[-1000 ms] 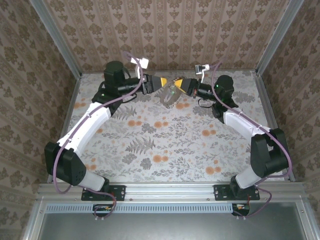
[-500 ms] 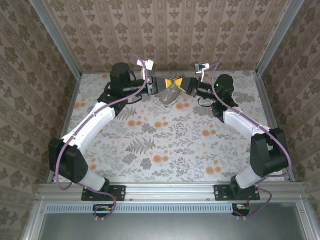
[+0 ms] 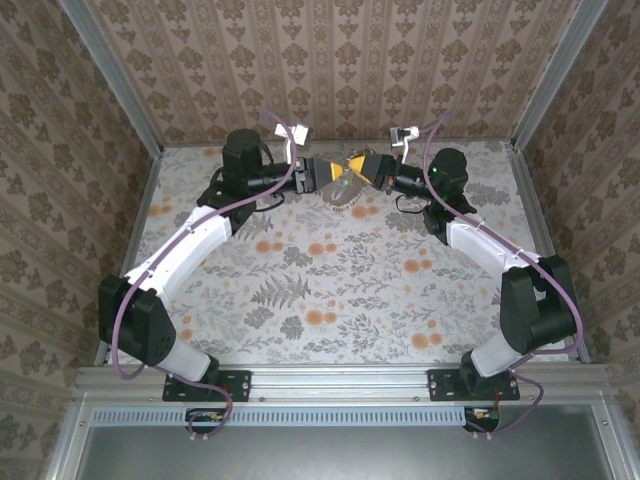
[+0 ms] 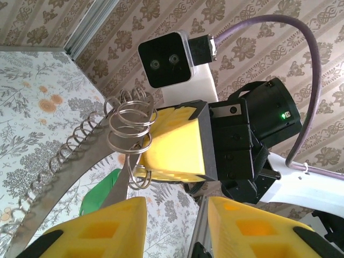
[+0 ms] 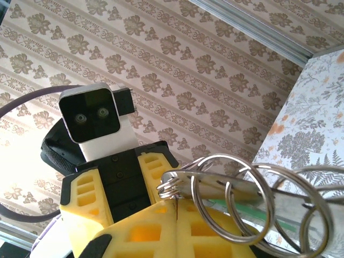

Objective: Put the keys on the keyring

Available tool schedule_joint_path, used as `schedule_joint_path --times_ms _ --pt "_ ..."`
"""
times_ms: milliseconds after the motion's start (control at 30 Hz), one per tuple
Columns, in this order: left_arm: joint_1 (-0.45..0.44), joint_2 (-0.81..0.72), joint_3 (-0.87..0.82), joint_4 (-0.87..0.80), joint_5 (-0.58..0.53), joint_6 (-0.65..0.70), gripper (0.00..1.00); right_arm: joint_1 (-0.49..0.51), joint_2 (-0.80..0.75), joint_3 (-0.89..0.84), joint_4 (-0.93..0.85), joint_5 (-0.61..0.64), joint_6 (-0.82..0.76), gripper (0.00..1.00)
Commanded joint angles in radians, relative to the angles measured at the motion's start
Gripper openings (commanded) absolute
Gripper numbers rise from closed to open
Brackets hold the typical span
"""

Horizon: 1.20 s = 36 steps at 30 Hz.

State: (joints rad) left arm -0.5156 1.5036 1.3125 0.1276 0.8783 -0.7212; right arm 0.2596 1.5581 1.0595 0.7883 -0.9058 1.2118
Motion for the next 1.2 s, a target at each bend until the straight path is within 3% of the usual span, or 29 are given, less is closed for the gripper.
schedule_joint_path --times_ms 0,1167 --pt "0.004 -0.011 -0.008 0.005 -0.006 0.028 0.35 -0.003 -0.021 0.027 0.064 -0.002 0.006 0.00" --pt "-0.008 0.094 0.102 0.063 -0.012 0.032 0.31 0.012 -0.033 0.014 0.032 -0.022 -0.022 0.00"
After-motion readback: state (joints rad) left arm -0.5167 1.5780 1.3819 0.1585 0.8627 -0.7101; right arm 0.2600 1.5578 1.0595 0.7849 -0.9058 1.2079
